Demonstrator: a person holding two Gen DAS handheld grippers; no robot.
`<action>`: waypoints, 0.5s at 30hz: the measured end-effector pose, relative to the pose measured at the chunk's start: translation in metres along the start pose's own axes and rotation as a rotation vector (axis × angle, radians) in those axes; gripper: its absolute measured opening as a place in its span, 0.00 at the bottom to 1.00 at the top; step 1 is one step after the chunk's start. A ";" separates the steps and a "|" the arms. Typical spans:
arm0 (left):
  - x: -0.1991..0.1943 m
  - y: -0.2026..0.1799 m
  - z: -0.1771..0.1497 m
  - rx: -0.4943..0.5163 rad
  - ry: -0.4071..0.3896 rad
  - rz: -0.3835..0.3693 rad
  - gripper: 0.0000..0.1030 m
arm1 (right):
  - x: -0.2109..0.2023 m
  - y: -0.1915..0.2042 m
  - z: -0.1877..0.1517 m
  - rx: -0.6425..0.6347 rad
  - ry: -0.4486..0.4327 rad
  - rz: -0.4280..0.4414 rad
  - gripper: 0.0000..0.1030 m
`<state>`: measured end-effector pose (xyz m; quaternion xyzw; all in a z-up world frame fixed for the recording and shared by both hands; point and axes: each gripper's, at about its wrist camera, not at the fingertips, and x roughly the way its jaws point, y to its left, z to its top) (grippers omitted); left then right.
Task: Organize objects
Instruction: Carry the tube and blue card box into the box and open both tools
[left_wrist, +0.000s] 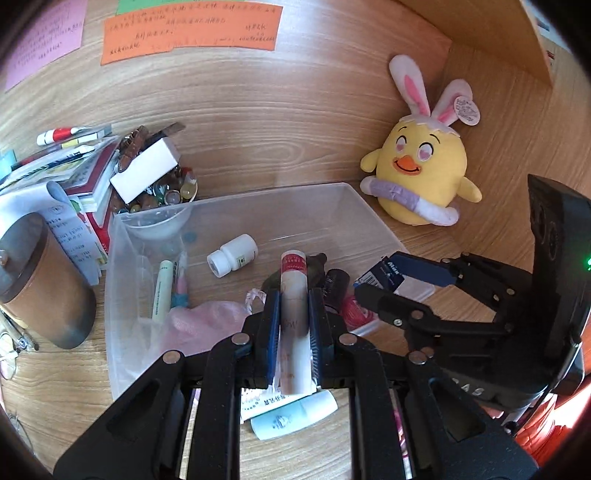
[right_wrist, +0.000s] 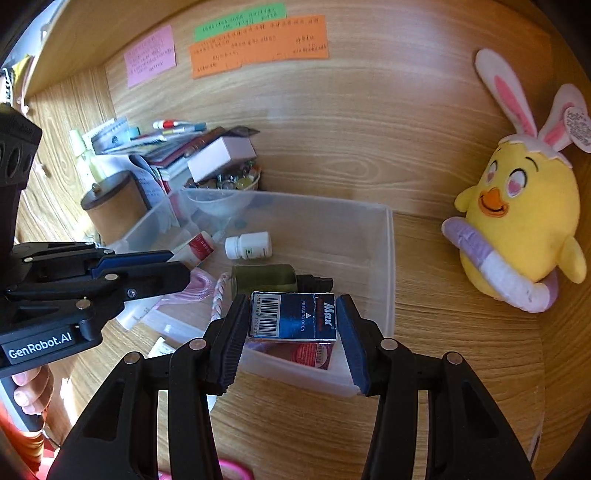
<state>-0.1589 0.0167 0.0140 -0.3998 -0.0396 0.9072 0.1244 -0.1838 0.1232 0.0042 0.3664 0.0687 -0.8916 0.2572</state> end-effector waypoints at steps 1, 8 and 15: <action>0.001 0.000 0.000 0.002 0.002 0.001 0.14 | 0.004 0.000 0.000 0.000 0.006 -0.001 0.43; 0.009 0.000 0.006 0.004 0.024 0.021 0.14 | 0.022 0.001 0.001 0.002 0.045 -0.005 0.43; 0.002 0.001 0.005 -0.005 0.015 0.006 0.18 | 0.014 0.003 0.000 -0.009 0.039 -0.007 0.47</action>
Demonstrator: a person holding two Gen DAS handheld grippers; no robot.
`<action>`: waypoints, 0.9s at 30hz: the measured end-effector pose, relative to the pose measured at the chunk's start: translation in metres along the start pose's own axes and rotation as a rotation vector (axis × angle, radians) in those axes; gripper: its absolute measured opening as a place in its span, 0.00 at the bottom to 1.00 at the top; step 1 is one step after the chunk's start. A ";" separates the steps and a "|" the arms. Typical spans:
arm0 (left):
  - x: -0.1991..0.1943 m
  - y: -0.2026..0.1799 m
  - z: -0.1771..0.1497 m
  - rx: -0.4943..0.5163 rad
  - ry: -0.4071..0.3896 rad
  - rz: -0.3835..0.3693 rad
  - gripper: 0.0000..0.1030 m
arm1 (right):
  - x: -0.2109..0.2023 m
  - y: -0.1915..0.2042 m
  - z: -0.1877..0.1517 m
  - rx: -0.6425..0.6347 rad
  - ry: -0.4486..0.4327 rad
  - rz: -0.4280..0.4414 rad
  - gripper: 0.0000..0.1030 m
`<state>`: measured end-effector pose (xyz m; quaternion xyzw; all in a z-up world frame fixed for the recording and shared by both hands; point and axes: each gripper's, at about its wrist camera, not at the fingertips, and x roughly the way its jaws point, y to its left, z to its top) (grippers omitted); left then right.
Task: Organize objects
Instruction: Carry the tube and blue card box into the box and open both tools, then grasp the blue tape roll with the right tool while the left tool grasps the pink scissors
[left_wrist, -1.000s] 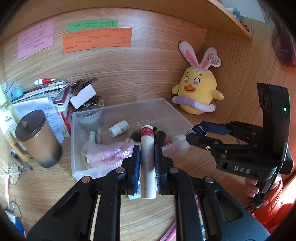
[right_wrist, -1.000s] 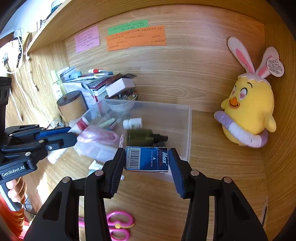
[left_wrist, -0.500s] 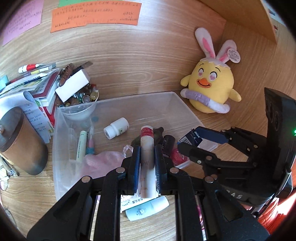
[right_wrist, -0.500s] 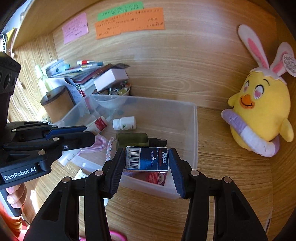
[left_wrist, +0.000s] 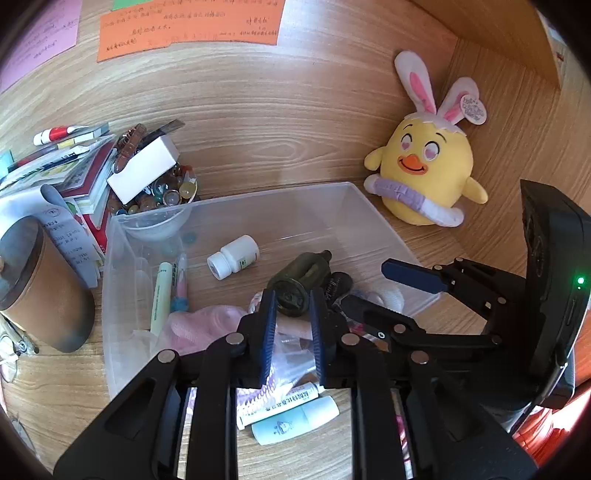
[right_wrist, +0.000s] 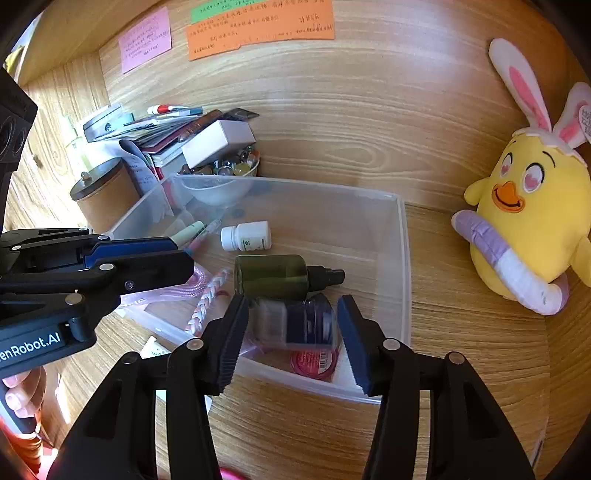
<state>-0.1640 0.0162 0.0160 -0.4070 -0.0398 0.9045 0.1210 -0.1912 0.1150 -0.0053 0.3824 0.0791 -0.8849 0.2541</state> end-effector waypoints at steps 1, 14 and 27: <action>-0.003 -0.001 -0.001 0.002 -0.006 0.001 0.19 | -0.002 0.000 0.000 -0.002 -0.006 -0.002 0.50; -0.058 -0.019 -0.037 0.083 -0.106 0.069 0.69 | -0.050 0.003 -0.025 -0.022 -0.057 -0.012 0.62; -0.061 -0.012 -0.116 0.054 0.021 0.123 0.80 | -0.087 0.028 -0.101 -0.032 -0.007 0.045 0.66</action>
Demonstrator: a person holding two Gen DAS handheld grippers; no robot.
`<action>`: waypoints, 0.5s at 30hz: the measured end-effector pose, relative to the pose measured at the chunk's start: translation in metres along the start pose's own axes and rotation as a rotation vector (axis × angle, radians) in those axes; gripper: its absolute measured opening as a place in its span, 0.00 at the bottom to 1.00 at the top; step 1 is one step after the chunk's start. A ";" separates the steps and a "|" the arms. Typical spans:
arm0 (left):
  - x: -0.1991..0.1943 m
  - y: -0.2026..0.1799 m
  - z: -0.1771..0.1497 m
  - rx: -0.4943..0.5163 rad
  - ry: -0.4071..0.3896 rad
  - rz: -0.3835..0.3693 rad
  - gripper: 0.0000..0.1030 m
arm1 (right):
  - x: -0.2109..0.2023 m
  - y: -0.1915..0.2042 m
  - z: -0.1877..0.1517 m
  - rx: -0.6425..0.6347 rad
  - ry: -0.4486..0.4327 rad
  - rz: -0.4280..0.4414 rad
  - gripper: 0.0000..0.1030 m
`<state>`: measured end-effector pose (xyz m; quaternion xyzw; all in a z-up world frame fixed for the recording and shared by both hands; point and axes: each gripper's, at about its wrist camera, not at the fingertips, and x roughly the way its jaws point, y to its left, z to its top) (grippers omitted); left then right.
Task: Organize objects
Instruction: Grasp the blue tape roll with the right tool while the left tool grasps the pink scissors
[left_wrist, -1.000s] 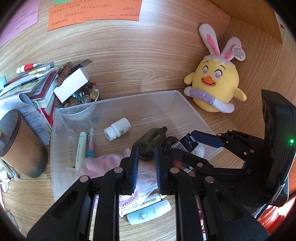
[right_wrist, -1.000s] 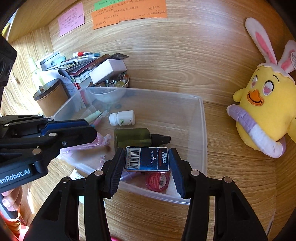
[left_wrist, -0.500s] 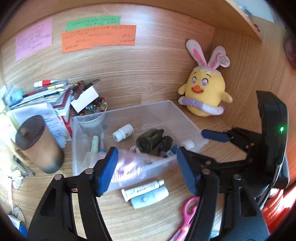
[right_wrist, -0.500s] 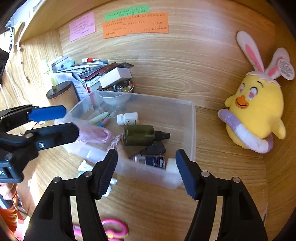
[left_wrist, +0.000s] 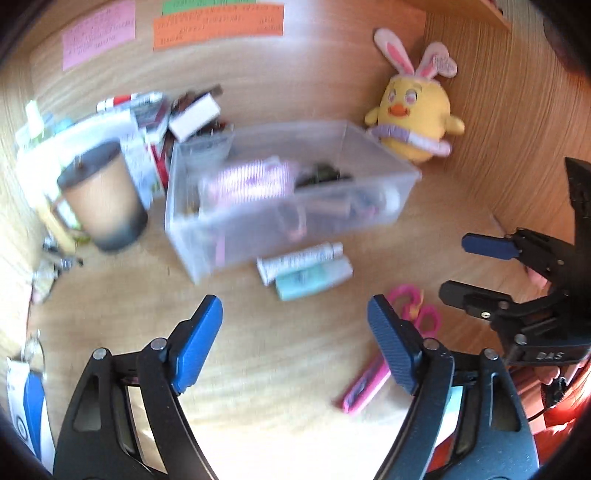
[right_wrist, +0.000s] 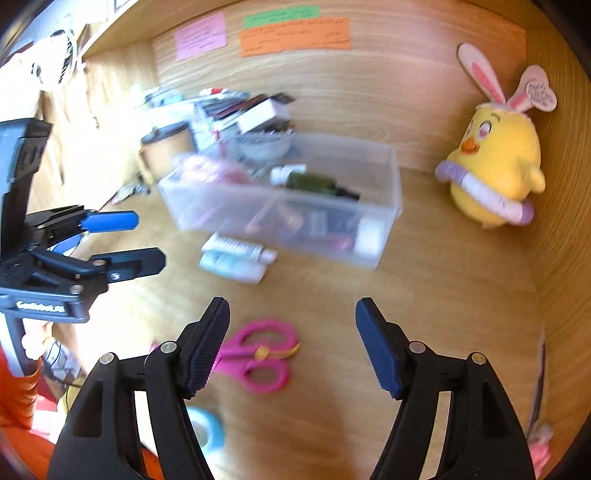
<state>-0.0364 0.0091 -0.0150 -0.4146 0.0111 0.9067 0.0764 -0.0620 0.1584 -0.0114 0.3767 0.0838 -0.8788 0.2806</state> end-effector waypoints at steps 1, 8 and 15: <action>0.001 0.000 -0.006 -0.001 0.014 0.001 0.80 | -0.001 0.004 -0.007 0.000 0.005 0.011 0.66; 0.006 0.004 -0.042 -0.035 0.069 0.019 0.80 | 0.003 0.031 -0.046 -0.008 0.076 0.105 0.66; 0.005 0.006 -0.059 -0.078 0.074 -0.002 0.80 | 0.003 0.044 -0.068 -0.043 0.098 0.108 0.65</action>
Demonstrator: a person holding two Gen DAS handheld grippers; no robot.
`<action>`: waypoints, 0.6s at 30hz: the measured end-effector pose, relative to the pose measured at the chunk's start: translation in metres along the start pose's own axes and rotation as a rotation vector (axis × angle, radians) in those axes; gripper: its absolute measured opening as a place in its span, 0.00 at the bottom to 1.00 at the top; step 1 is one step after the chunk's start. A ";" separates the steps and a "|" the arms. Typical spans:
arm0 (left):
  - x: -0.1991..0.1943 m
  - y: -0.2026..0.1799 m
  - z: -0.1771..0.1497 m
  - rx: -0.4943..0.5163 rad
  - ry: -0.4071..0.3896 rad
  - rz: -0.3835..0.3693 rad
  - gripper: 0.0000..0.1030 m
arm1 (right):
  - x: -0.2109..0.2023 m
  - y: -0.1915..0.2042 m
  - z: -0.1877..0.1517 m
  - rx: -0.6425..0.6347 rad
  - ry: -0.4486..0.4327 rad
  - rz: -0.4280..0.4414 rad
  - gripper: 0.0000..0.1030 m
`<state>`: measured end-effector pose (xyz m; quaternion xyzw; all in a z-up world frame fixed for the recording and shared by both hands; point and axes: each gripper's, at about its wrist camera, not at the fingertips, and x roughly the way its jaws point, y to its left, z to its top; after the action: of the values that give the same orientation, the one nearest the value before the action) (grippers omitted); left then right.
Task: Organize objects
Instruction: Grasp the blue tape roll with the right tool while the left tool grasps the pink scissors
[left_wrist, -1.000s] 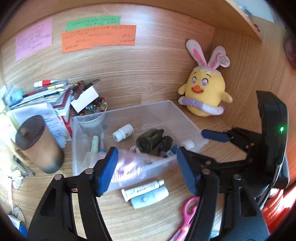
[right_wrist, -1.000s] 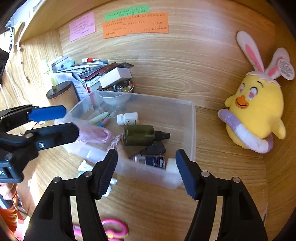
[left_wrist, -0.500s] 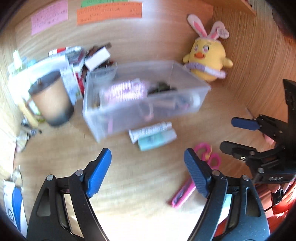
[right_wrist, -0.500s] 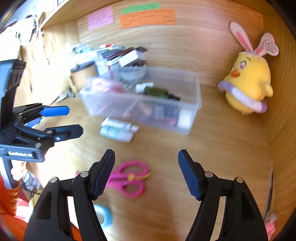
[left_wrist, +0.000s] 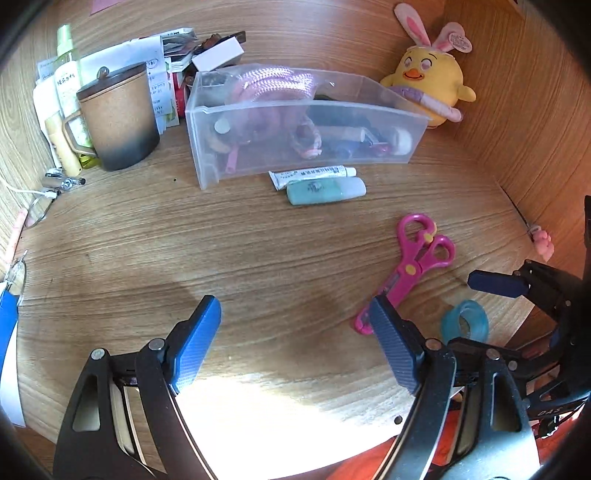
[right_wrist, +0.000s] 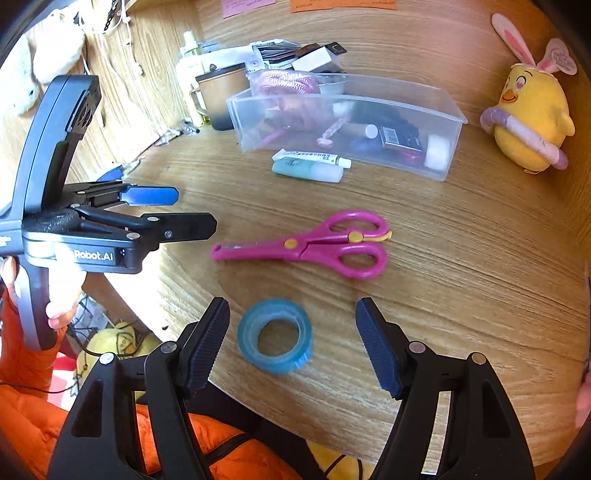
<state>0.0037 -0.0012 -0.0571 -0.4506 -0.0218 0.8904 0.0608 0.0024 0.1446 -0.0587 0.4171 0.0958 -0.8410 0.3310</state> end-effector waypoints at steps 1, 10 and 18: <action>0.000 -0.003 0.000 0.010 0.002 -0.003 0.80 | -0.001 0.001 -0.002 -0.004 -0.003 -0.008 0.61; 0.015 -0.037 0.007 0.138 0.032 -0.084 0.80 | -0.007 -0.018 -0.006 0.046 -0.031 -0.050 0.35; 0.036 -0.066 0.021 0.234 0.051 -0.117 0.54 | -0.016 -0.055 -0.003 0.143 -0.060 -0.098 0.35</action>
<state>-0.0288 0.0697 -0.0671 -0.4608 0.0577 0.8701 0.1652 -0.0236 0.1954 -0.0545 0.4092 0.0458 -0.8730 0.2613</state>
